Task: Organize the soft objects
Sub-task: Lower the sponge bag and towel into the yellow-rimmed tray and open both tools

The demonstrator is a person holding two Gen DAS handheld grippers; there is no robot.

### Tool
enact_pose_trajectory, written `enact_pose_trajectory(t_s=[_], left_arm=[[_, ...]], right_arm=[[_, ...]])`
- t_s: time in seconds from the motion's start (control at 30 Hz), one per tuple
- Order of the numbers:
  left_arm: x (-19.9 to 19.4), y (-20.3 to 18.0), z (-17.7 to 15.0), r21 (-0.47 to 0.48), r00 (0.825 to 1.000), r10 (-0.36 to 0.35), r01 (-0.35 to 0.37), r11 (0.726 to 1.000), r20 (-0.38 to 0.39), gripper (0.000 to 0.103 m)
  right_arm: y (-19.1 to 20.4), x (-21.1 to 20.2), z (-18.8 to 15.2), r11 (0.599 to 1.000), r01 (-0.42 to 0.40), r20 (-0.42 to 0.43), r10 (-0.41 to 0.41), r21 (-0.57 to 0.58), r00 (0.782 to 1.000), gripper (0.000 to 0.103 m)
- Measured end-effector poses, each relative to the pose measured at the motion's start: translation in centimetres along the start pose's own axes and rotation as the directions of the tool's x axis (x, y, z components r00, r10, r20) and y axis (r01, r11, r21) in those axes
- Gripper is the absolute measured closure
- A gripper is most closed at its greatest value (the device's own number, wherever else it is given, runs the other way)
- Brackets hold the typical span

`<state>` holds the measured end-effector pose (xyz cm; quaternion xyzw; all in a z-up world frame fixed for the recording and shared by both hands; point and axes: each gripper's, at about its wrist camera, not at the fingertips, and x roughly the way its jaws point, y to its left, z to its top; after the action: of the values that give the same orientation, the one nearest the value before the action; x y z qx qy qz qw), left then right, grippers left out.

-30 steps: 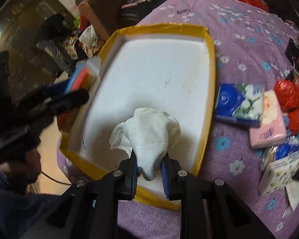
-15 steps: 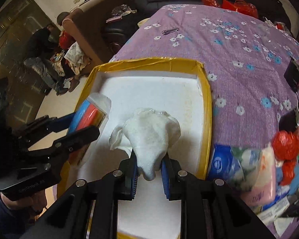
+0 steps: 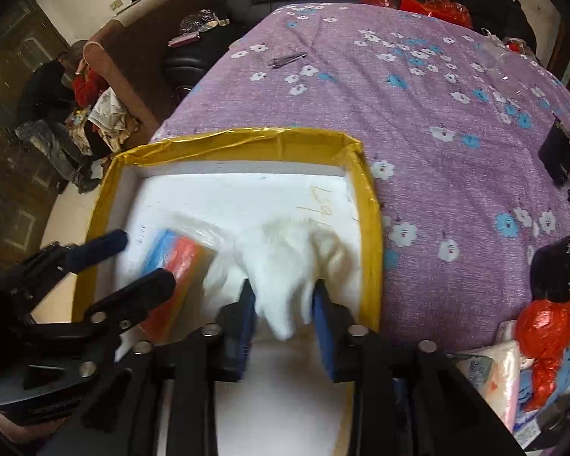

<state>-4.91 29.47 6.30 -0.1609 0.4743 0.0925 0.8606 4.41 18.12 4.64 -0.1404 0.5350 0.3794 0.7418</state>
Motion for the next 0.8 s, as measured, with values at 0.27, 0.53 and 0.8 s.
enact_pose_trajectory(t_s=[0.27,0.53,0.8], left_arm=[[-1.6,0.4,0.3,-0.042,0.999,-0.013,0.015,0.999,0.048,0.021],[-3.9,-0.8,-0.8,-0.037,0.995,-0.017,0.02,0.999,0.095,0.019],[-4.8,-3.7,-2.2,0.015,0.993,-0.063,0.062,0.998,0.098,0.019]], right_arm=[[0.2,-2.4,-0.5,1.0,0.001,0.049,0.0,-0.03,0.999,0.051],[-1.3,-6.1,-2.3,0.999,0.027,0.126,-0.029,0.016,0.992,0.028],[-3.7,-11.7,-4.4,0.977,0.191,0.255,-0.208,0.09,0.944,0.02]])
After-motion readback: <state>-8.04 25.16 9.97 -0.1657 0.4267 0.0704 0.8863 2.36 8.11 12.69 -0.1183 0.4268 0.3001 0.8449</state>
